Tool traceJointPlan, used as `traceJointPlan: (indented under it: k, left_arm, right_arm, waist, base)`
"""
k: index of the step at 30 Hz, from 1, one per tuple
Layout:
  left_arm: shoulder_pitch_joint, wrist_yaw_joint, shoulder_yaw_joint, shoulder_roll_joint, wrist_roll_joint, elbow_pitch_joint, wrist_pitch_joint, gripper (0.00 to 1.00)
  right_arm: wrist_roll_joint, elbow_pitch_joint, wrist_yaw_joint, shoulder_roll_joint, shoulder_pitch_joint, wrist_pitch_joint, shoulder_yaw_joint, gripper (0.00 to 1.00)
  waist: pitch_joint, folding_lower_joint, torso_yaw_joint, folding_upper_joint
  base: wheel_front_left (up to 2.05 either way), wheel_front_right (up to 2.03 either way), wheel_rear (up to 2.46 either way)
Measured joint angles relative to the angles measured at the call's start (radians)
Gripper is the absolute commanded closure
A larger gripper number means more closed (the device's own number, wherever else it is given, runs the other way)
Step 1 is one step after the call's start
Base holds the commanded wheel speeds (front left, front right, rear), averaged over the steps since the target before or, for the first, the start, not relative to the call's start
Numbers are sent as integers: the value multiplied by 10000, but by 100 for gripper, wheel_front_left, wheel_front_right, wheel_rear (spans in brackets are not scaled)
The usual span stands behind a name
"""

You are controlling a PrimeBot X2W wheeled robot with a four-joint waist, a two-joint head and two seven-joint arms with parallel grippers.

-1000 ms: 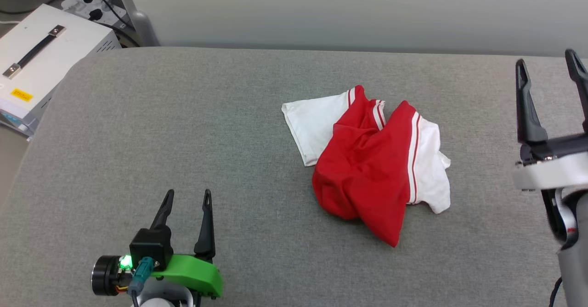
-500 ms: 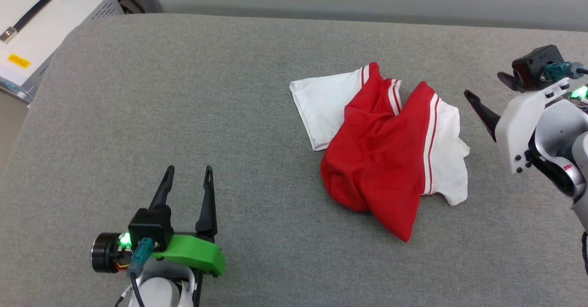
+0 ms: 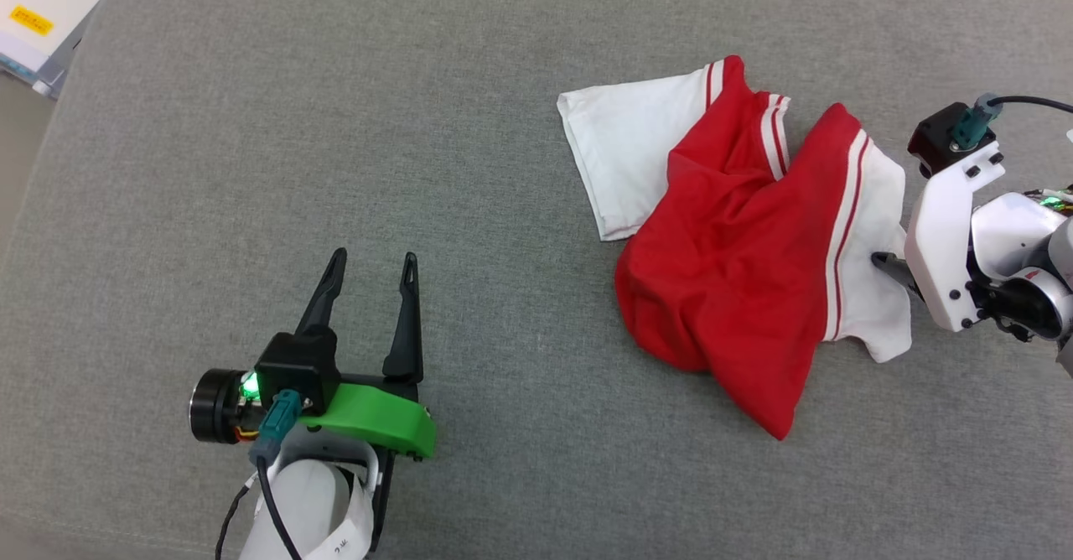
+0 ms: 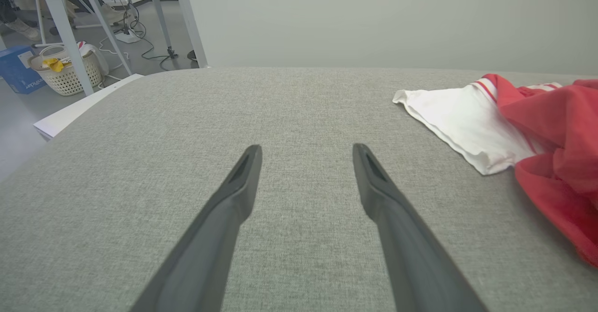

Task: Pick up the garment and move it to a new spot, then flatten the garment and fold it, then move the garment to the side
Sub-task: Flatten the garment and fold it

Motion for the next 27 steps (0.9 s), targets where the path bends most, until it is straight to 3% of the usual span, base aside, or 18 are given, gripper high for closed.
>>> traceJointPlan:
  k: [10, 11, 12, 19, 27]
  left_arm:
    - [-152, 119, -81, -2, -151, 63, 2, 0]
    - [-151, 128, -73, -2, -151, 84, 2, 0]
    - [-151, 128, -56, -2, -148, 115, 2, 0]
    - [-131, 127, 13, -8, -67, 188, 2, 0]
    - [79, 127, 165, -8, 25, 104, 0, 0]
  right_arm:
    - [552, 690, -15, -171, -283, -968, 1183, 0]
    - [552, 727, -13, -180, -337, -1208, 1308, 83]
    - [564, 773, -13, -180, -387, -1407, 1419, 100]
    - [957, 917, 2, -328, -600, -2849, 1492, 100]
    - [1172, 1062, 2, -1971, -519, -3336, 577, 100]
  waist:
    - [436, -1, 350, 0]
    - [427, -1, 323, 0]
    - [408, -1, 287, 0]
    - [26, 0, 19, 0]
    - [-382, 0, -253, 0]
  base:
    - [0, 0, 0]
    - [0, 0, 0]
    - [0, 0, 0]
    - [0, 0, 0]
    - [0, 0, 0]
